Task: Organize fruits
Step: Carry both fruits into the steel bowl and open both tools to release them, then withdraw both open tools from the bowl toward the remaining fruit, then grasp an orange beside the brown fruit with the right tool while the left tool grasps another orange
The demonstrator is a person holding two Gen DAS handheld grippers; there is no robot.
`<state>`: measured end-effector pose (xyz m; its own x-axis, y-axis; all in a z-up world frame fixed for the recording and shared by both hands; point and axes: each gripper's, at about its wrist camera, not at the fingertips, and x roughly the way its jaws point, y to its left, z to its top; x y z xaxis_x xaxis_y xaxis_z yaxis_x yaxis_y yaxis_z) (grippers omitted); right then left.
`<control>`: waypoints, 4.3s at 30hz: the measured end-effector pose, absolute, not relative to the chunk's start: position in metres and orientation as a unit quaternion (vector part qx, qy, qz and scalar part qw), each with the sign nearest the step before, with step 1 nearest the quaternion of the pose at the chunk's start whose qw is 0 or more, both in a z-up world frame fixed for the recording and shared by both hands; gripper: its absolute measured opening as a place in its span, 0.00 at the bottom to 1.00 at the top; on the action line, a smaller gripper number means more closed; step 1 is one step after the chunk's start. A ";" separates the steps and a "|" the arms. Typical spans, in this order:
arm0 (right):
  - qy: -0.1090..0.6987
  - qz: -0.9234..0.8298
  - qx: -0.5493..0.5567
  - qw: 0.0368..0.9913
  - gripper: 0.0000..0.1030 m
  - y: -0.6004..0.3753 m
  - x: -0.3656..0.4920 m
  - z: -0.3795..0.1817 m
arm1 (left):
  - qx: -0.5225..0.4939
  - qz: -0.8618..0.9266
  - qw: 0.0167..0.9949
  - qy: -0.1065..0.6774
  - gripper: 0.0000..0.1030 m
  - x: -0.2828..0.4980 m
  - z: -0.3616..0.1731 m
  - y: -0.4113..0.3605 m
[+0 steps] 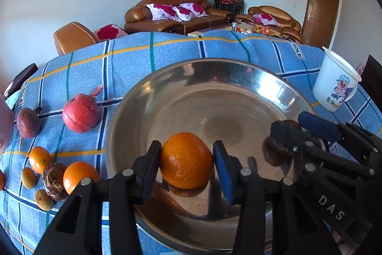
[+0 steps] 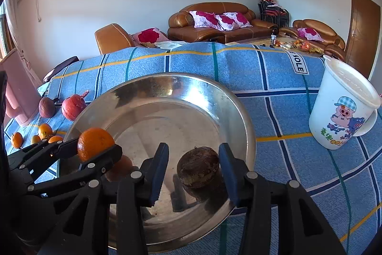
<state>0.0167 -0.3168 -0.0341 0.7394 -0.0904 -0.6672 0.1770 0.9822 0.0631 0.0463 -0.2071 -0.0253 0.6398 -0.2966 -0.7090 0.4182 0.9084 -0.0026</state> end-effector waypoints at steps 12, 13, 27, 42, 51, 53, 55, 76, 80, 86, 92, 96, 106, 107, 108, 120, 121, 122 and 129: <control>0.295 -0.102 0.061 0.948 0.74 -0.313 0.003 -0.019 | 0.030 -0.130 0.950 0.281 0.85 0.030 0.003 -0.166; 0.285 -0.103 0.057 0.951 0.76 -0.311 0.000 -0.017 | 0.028 -0.116 0.957 0.265 0.96 0.027 0.008 -0.160; 0.228 -0.101 0.035 0.968 0.84 -0.299 -0.015 -0.006 | 0.041 -0.065 0.971 0.225 1.00 0.023 0.012 -0.140; 0.215 -0.144 0.023 0.966 0.84 -0.291 -0.024 -0.004 | 0.047 -0.057 0.971 0.229 1.00 0.008 0.005 -0.125; 0.202 -0.167 0.010 0.965 0.84 -0.283 -0.032 0.001 | 0.050 -0.065 0.970 0.227 1.00 0.001 0.005 -0.117; 0.201 -0.167 0.009 0.965 0.84 -0.280 -0.034 0.001 | 0.049 -0.066 0.970 0.229 1.00 0.000 0.005 -0.114; 0.202 -0.167 0.008 0.965 0.84 -0.275 -0.035 0.001 | 0.047 -0.067 0.970 0.231 1.00 0.000 0.005 -0.111; 0.203 -0.121 0.012 0.972 0.84 -0.222 -0.043 0.000 | 0.055 -0.055 0.965 0.249 1.00 0.000 0.001 -0.049; 0.210 -0.102 0.016 0.972 0.84 -0.209 -0.040 -0.002 | 0.054 -0.044 0.964 0.257 1.00 0.006 -0.001 -0.027; 0.221 -0.062 0.006 0.973 0.84 -0.178 -0.030 -0.004 | 0.046 -0.027 0.960 0.276 1.00 0.017 -0.005 0.008; 0.241 -0.023 -0.015 0.970 0.67 -0.144 -0.015 -0.008 | 0.042 0.004 0.957 0.288 1.00 0.028 -0.009 0.043; 0.259 0.000 -0.025 0.965 0.60 -0.128 -0.003 -0.012 | 0.027 0.028 0.953 0.300 1.00 0.037 -0.012 0.069; 0.338 0.048 -0.032 0.939 0.46 -0.110 0.037 -0.032 | -0.020 0.068 0.937 0.343 1.00 0.054 -0.024 0.123; 0.345 0.053 -0.035 0.936 0.46 -0.108 0.041 -0.033 | -0.021 0.072 0.936 0.345 1.00 0.055 -0.025 0.126; 0.352 0.057 -0.037 0.934 0.46 -0.107 0.044 -0.035 | -0.020 0.075 0.935 0.347 1.00 0.056 -0.025 0.129; 0.379 0.077 -0.103 0.916 0.45 -0.104 0.066 -0.042 | -0.012 0.069 0.919 0.388 1.00 0.066 -0.037 0.148; 0.383 0.087 -0.104 0.914 0.45 -0.106 0.066 -0.042 | -0.018 0.065 0.919 0.389 1.00 0.067 -0.037 0.149; 0.386 0.100 -0.105 0.911 0.44 -0.109 0.065 -0.043 | -0.026 0.060 0.918 0.390 1.00 0.068 -0.037 0.151; 0.388 0.102 -0.181 0.898 0.42 -0.094 0.066 -0.052 | -0.060 0.073 0.913 0.398 1.00 0.085 -0.041 0.154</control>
